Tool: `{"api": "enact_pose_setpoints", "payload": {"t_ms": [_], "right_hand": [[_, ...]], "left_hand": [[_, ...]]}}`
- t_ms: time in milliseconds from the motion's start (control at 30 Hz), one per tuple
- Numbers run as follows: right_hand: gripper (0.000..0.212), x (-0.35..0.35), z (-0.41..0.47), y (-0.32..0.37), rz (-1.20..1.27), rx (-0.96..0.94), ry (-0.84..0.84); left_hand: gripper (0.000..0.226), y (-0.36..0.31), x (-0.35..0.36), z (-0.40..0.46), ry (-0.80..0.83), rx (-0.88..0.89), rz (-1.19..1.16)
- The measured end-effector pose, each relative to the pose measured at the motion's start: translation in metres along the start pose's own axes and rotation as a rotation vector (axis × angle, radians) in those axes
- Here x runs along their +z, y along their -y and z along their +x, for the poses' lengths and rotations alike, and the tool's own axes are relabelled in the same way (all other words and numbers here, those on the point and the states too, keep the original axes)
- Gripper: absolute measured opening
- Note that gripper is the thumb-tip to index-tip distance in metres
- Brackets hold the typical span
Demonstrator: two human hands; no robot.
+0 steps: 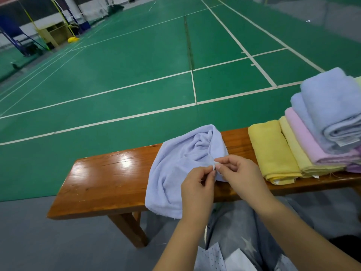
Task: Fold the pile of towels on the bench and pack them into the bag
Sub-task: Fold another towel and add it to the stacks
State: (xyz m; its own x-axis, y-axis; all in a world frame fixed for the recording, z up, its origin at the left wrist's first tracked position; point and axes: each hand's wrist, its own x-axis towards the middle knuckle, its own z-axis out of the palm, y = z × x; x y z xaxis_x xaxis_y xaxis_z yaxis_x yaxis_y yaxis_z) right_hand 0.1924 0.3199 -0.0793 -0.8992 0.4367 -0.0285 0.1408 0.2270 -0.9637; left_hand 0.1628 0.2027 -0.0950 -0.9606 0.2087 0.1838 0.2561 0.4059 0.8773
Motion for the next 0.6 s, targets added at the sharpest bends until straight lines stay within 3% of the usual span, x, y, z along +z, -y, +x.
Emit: {"api": "enact_pose_setpoints", "payload": {"t_ms": [100,167,267,333,400,467,533,600], "right_hand": [[0.016,-0.003,0.001,-0.001,0.02,0.013,0.064],[0.019,-0.009,0.004,-0.003,0.018,0.016,0.059],[0.018,-0.021,0.01,-0.011,0.016,0.03,0.063],[0.02,-0.028,0.01,-0.02,0.002,0.039,0.062],[0.018,-0.033,0.004,-0.029,0.009,0.077,0.055],[0.015,-0.038,-0.002,-0.035,0.017,0.105,0.069],[0.017,-0.043,-0.007,-0.038,-0.017,0.084,0.076],[0.018,-0.052,-0.01,-0.038,-0.076,0.052,0.056]], "left_hand": [[0.024,0.004,-0.005,0.004,0.054,0.035,0.008],[0.032,0.006,-0.008,0.007,0.174,0.016,-0.089],[0.012,0.007,-0.01,0.015,0.389,-0.141,-0.366],[0.015,0.015,-0.012,0.033,0.401,-0.246,-0.387],[0.016,0.025,-0.01,0.061,0.262,-0.265,-0.211],[0.012,0.035,-0.004,0.095,0.14,-0.136,0.099],[0.02,0.045,0.012,0.121,0.224,-0.044,0.39],[0.034,0.06,0.029,0.138,0.41,-0.028,0.639]]}}
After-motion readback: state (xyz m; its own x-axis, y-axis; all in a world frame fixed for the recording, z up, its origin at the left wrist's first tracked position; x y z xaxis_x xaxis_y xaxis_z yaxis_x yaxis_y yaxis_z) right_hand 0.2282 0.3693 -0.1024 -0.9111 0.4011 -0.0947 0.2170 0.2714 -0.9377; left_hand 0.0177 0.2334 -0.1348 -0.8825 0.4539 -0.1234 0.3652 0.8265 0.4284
